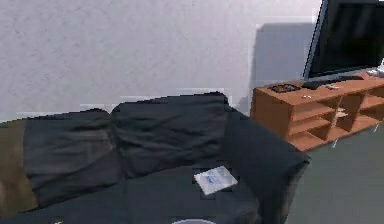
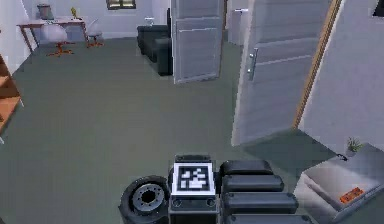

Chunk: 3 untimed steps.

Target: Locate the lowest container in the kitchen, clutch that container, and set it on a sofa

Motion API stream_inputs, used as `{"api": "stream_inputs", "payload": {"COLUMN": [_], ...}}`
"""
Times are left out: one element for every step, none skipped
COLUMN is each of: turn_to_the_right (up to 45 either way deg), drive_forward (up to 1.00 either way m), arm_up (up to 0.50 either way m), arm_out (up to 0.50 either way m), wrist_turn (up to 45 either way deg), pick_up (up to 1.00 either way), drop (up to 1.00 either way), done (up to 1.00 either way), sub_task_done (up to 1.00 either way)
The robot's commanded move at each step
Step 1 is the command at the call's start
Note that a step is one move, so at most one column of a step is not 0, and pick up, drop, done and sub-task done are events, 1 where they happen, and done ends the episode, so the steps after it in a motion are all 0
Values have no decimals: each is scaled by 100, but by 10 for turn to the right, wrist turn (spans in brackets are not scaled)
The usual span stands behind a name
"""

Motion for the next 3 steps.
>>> {"api": "stream_inputs", "payload": {"turn_to_the_right": [-450,-450,-60], "drive_forward": [0,0,0], "arm_up": [0,0,0], "arm_out": [0,0,0], "wrist_turn": [0,0,0], "pick_up": [0,0,0], "drop": [0,0,0], "done": [0,0,0], "sub_task_done": [0,0,0]}}
